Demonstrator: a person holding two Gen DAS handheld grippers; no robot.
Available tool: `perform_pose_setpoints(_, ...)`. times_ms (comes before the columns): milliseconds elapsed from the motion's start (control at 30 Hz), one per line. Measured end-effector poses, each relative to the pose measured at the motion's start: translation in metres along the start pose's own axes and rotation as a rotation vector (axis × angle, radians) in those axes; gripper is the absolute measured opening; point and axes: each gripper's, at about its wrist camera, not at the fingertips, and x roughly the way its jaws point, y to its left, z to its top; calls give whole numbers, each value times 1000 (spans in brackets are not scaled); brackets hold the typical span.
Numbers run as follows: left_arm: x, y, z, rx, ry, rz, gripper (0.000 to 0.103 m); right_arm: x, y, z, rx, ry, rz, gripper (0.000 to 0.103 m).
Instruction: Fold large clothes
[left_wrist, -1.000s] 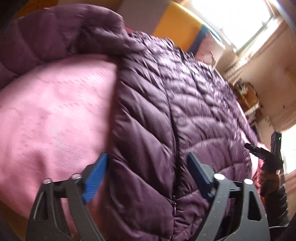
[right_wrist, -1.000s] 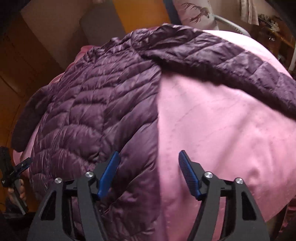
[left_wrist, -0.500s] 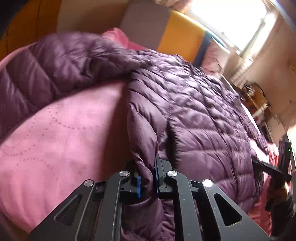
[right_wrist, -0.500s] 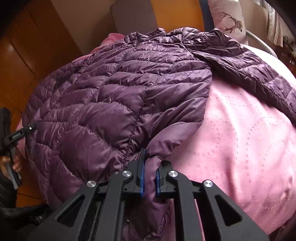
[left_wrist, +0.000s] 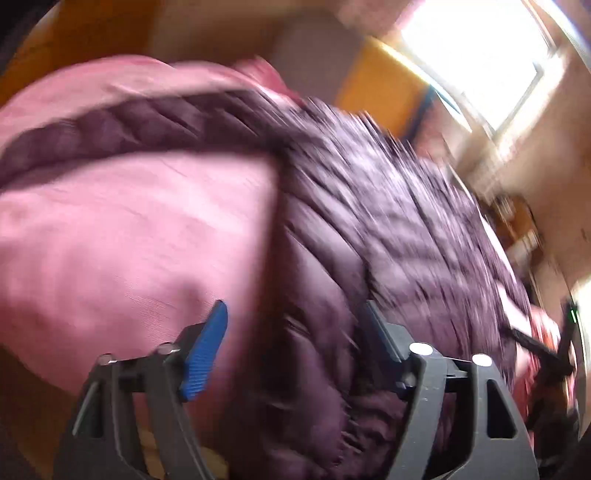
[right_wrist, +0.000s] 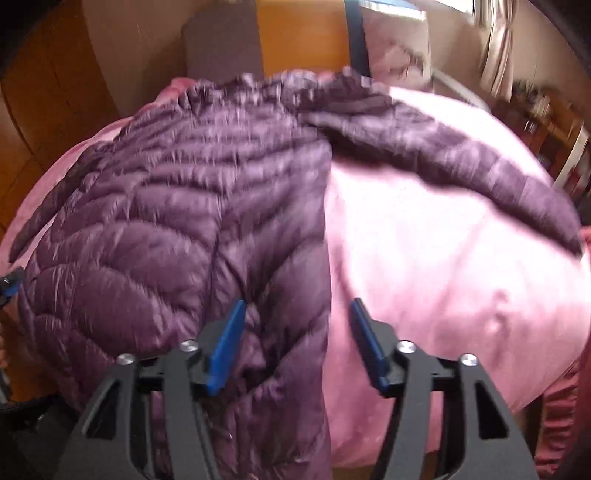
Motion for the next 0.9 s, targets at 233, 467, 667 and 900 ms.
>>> perform_pose_setpoints(233, -38, 135, 48, -374, -168, 306, 74, 3, 73, 39, -94, -108, 100, 82)
perform_pose_setpoints(467, -62, 245, 90, -584, -243, 426, 76, 53, 159, 60, -181, -58, 190, 82)
perform_pose_setpoints(667, -36, 269, 116, -593, -213, 369, 37, 84, 188, 72, -194, -48, 172, 82)
perform_pose_setpoints(900, -55, 260, 83, -532, -226, 490, 2, 105, 201, 55, -261, -20, 112, 86)
